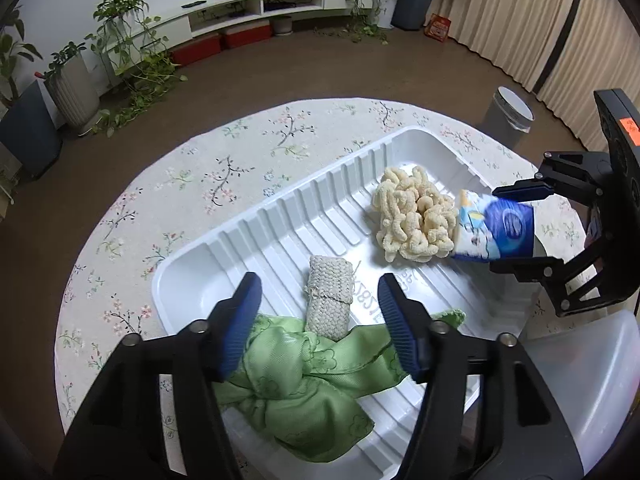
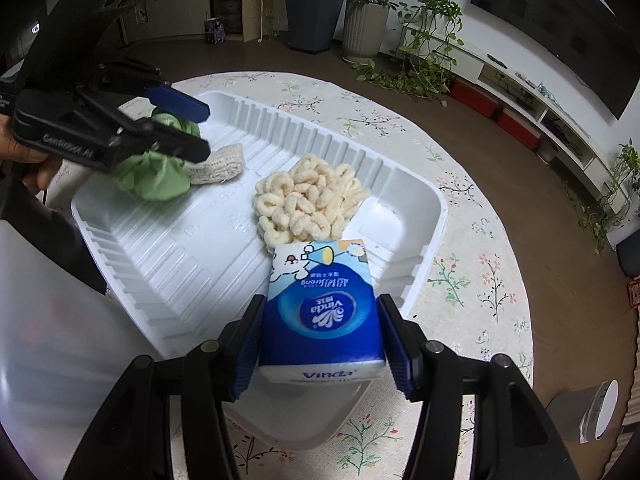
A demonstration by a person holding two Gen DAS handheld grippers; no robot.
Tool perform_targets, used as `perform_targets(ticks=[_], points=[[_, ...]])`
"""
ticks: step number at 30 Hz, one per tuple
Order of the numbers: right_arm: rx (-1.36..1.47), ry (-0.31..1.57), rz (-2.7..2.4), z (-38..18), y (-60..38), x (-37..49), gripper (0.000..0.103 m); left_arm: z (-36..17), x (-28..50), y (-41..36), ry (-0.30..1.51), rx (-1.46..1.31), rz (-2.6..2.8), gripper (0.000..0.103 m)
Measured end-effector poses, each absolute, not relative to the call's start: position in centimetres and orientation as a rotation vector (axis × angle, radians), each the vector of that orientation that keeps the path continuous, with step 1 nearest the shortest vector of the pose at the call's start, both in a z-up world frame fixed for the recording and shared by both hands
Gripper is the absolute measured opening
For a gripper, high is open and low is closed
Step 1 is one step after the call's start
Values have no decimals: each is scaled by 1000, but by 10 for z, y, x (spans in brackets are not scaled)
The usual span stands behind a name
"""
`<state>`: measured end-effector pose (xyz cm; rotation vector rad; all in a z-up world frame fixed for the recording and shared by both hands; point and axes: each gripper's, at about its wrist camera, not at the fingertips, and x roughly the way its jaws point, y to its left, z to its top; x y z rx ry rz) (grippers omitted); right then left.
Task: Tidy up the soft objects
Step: 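Open the left tool to drop the sock while the right tool releases the tissue pack, then withdraw both open tools from the tray toward the remaining soft objects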
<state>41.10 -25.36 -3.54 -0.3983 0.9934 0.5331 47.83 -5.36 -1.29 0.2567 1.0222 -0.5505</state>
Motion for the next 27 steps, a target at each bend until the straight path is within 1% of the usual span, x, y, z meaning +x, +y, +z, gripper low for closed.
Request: perform_targets(ticks=[1,2,3,5,6,8,9,11,13,21,22,24,27], points=[[-397,989,530,-35,-254,411,64,-11,478,-52,1013,249,-545,65],[-397,982,526,-33,-254,411,68,-9,478,-50,1006,241,-541,68],[-398,977,519,-32,-255,411,75,-7,477,-49,1003,233,-541,69],[-387,968,514,-28,-258,410,79,-3,476,-46,991,222,-534,71],[-383,968,511,-27,-260,410,79,-2,476,-46,989,219,-533,71],[-381,962,501,-25,-263,410,81,3,473,-44,973,207,-535,78],[-382,957,494,-24,-264,409,81,6,471,-43,961,197,-540,80],[-369,945,488,-19,-269,407,83,11,468,-41,944,186,-539,90],[-358,928,481,-14,-273,404,86,19,464,-36,928,166,-533,97],[-281,866,427,12,-298,381,93,52,432,3,848,55,-466,100],[-267,863,420,14,-304,377,94,56,423,12,828,36,-454,100],[-241,858,403,18,-314,365,99,61,409,24,808,4,-437,101],[-216,856,399,22,-323,347,101,63,385,41,779,-41,-411,103]])
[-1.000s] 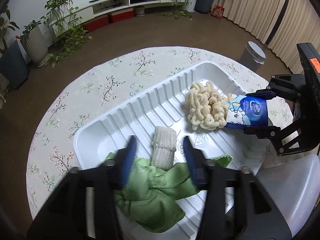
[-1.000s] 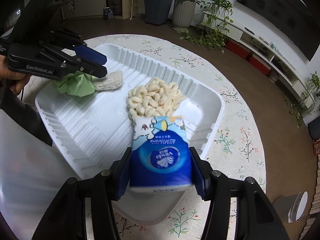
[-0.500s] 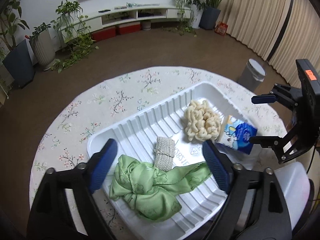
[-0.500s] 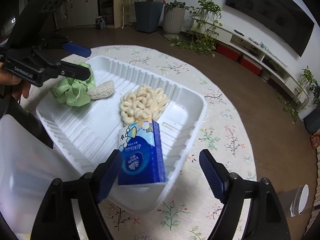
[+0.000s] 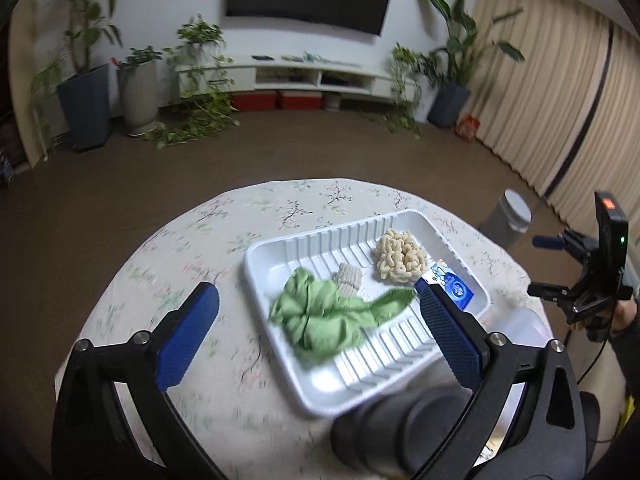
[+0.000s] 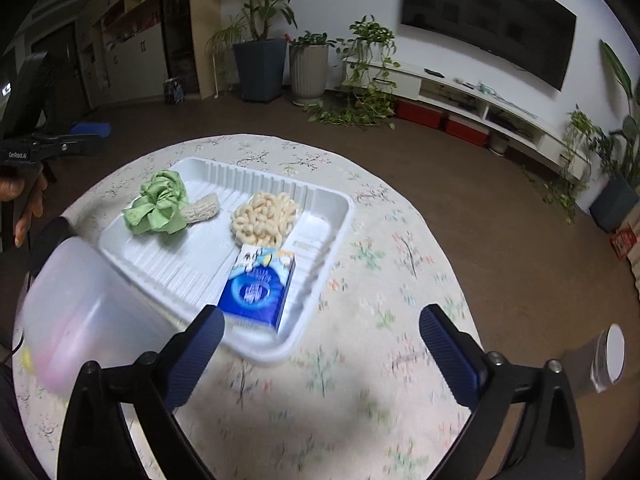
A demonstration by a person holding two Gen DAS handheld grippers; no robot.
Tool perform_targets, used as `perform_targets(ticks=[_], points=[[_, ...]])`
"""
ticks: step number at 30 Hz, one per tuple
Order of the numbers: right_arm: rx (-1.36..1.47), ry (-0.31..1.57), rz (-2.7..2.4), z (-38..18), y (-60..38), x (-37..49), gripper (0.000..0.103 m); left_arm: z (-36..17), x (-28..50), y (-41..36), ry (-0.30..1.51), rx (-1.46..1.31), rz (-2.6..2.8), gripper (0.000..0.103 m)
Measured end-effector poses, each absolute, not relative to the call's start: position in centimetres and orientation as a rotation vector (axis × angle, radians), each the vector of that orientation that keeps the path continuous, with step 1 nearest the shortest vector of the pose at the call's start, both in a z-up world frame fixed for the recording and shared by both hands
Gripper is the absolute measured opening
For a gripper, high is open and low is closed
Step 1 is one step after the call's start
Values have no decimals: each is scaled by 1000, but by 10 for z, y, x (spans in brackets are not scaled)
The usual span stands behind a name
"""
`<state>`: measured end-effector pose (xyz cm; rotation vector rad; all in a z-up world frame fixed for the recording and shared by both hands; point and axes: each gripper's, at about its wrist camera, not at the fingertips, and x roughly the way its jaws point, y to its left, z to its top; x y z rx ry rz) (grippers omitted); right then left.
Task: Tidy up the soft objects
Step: 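Withdraw both open tools from the tray toward the remaining soft objects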
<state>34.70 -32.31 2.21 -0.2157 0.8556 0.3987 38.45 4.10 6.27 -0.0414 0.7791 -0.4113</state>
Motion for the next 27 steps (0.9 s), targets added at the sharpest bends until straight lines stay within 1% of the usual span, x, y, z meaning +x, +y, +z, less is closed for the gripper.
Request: perform_targets(ticks=[2,10,15,20,27], points=[[-204,851,403,24,-327,332,103,62,367,49,767,-62,-395,103],[-124,838,415,27,-332,265,103,50,280,68,730,-92,-337,103],[-48,849,448,17,-323,209,103,39,226,65,722,-97,-315,103],[-42,864,476,3,-302,163,103,25,176,59,729,-134,-317,103],[-42,884,501,-9,-281,117,103,8,125,46,760,-163,-328,103]])
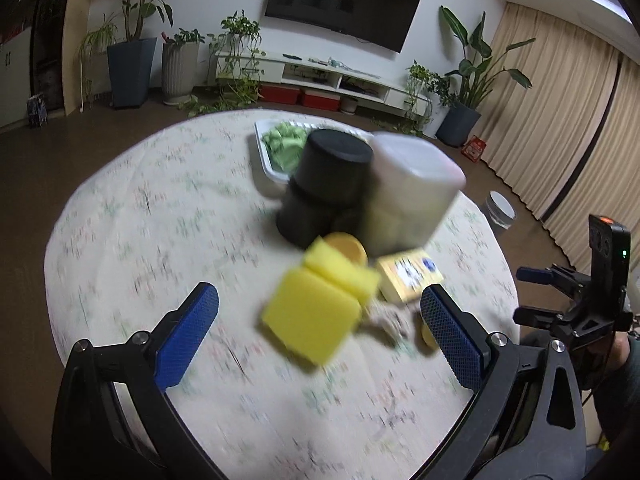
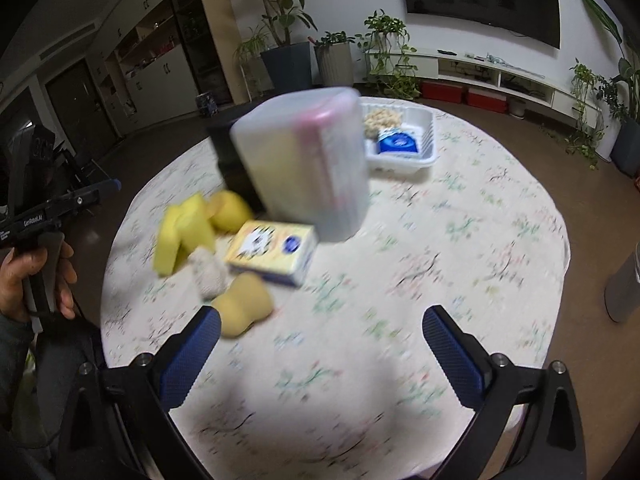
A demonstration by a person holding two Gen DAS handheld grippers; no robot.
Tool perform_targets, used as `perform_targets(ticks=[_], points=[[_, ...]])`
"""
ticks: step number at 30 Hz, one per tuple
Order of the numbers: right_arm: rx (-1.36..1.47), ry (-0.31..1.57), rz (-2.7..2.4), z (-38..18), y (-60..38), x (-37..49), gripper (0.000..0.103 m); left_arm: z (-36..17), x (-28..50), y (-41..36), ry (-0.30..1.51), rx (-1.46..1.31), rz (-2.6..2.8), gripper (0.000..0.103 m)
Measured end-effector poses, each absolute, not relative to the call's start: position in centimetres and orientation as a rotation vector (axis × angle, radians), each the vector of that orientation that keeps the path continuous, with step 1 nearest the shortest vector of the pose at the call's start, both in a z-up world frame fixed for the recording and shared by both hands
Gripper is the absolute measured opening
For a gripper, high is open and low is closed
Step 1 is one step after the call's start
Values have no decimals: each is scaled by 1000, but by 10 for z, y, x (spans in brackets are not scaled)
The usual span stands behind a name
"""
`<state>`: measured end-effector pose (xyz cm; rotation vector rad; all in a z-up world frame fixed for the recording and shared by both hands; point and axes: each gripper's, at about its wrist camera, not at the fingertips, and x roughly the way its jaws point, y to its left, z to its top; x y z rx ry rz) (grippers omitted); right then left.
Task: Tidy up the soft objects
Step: 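Withdraw both open tools from the tray toward the remaining soft objects, then reach the left tool to a yellow sponge while the right tool reaches the beige gourd sponge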
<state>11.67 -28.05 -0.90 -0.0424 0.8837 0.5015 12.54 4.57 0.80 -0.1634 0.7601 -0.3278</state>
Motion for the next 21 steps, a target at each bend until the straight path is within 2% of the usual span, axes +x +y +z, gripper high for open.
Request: perform_targets(ticks=[8,21], points=[[-31,894,520,-18,-262,82,103,-20,81,25,821,-174,-332,103],[-65,882,586,-25,-218,42,103,-29,53,17,840,-250,-311,103]])
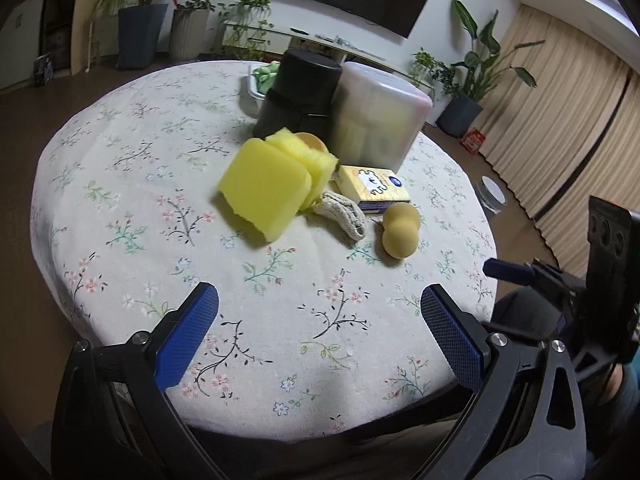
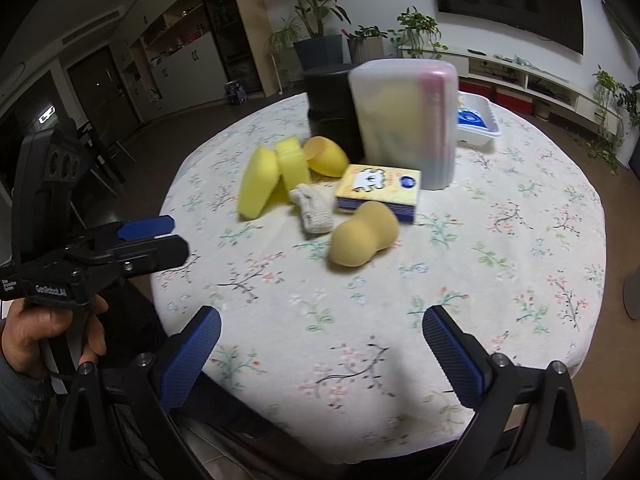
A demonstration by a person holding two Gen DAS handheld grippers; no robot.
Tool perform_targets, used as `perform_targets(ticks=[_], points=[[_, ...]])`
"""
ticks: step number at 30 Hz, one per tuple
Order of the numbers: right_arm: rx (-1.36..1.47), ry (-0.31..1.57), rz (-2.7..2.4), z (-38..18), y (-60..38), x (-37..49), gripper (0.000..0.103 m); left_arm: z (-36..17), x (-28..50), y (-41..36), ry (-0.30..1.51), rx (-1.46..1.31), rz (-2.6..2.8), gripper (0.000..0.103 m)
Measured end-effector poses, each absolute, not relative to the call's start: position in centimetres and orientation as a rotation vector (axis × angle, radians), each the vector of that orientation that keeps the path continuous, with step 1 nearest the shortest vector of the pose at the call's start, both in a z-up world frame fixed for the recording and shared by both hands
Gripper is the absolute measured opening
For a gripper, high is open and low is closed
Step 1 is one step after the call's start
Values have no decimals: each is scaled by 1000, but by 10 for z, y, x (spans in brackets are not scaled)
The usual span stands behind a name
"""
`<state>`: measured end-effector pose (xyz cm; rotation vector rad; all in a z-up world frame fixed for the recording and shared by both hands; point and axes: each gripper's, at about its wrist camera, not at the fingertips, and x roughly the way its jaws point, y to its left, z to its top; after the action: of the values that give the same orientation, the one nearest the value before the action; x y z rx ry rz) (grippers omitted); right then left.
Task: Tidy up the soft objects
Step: 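Reach the left tool to a yellow sponge while the right tool reaches the beige gourd sponge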
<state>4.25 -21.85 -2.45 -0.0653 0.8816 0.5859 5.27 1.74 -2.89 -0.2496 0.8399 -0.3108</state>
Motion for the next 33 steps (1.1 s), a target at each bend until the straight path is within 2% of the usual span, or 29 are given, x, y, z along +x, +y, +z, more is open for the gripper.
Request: perform_targets(ticks=[13,19,26,33], points=[[-32,894,491,-29,-214,65,103,-31,95,6,893,-185,-285,103],[6,968,430,-43,-216,97,103,-31,133,19,929,-155,-235,103],[15,989,420,-50,-211,114,97,-51,153,28,1020,-173,-238,103],[7,993,420,-55,-206,124,95,-57,154,16,977,-62,-277,103]])
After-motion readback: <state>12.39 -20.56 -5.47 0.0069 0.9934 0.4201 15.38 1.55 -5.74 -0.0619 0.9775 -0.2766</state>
